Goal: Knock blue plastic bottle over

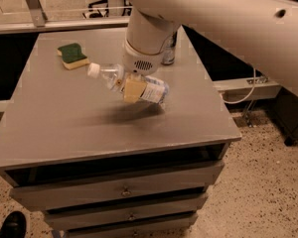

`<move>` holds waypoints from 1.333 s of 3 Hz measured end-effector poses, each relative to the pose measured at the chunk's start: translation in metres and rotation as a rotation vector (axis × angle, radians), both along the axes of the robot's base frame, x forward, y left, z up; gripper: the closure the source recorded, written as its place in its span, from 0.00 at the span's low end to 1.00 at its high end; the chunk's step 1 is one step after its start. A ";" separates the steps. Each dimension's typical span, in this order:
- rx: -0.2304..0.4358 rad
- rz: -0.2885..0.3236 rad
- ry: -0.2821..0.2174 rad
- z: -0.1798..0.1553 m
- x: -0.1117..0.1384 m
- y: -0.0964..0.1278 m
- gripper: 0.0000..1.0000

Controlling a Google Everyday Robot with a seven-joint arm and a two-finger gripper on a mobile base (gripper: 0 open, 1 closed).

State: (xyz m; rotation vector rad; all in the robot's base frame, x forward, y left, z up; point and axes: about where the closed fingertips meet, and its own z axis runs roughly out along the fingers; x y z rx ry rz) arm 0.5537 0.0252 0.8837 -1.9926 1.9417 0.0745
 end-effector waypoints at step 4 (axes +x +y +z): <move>0.037 0.052 0.067 -0.024 -0.006 0.038 0.00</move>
Offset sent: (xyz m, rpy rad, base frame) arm -0.0012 0.0349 -0.0279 0.0320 0.0640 0.0302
